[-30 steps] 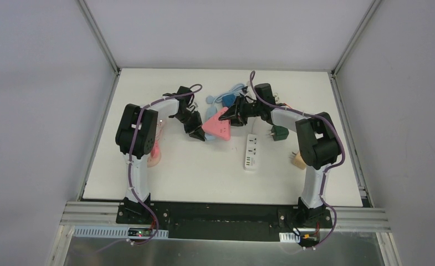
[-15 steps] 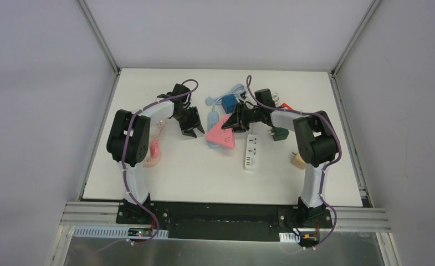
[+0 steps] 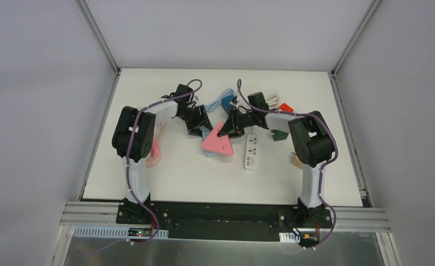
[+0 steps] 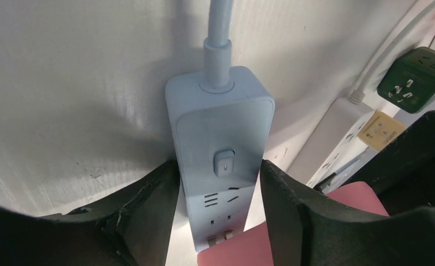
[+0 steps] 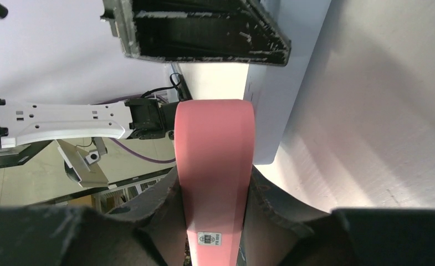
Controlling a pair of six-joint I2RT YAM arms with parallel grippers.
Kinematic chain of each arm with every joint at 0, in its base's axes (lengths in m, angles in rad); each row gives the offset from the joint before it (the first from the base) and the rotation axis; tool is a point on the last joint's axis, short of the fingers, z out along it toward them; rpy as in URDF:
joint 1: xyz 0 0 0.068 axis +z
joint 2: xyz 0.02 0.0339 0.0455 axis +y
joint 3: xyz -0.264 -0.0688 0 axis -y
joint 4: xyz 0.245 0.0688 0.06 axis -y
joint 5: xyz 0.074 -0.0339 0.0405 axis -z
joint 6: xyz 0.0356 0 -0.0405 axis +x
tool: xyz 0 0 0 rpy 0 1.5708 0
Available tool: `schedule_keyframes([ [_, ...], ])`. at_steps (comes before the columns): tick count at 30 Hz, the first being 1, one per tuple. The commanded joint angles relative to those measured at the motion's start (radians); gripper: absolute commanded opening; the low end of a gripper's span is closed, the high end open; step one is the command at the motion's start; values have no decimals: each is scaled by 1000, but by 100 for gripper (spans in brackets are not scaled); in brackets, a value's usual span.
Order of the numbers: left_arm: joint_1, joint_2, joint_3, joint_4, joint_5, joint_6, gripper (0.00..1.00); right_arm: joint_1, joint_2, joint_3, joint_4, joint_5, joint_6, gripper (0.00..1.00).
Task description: Pull the plug off the socket
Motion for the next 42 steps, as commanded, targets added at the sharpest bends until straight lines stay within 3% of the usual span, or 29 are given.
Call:
schedule_keyframes([
  [1,-19,44,45,-154,-56,42,53,10,-26,4,46,-61,8,0],
  [6,-31,47,36,-236,-152,54,37,8,-52,2,131,-84,72,0],
  [7,-34,-210,34,-247,-194,54,35,8,-56,2,156,-103,97,0],
  [8,-36,14,33,-256,-189,56,33,7,-60,2,184,-113,128,0],
  [9,-39,41,33,-262,-199,58,32,8,-63,5,215,-116,175,0],
  [13,-50,39,35,-274,-227,65,30,2,-48,21,313,-149,356,0],
  [18,-51,37,46,-273,-220,63,31,3,-94,-27,327,-115,274,0],
  [21,-51,35,67,-280,-206,68,38,1,-119,-55,325,-84,252,0],
  [26,-51,21,133,-305,-153,104,58,-21,-167,-108,302,-24,226,0],
  [32,-49,4,226,-361,-117,157,70,-60,-238,-149,112,166,109,0],
  [34,-47,-12,235,-373,-150,171,74,-76,-249,-159,73,230,95,0],
  [37,-41,-44,231,-384,-220,188,88,-88,-242,-167,39,283,94,0],
  [42,-23,-133,182,-360,-380,201,90,-88,-201,-160,0,312,88,4],
])
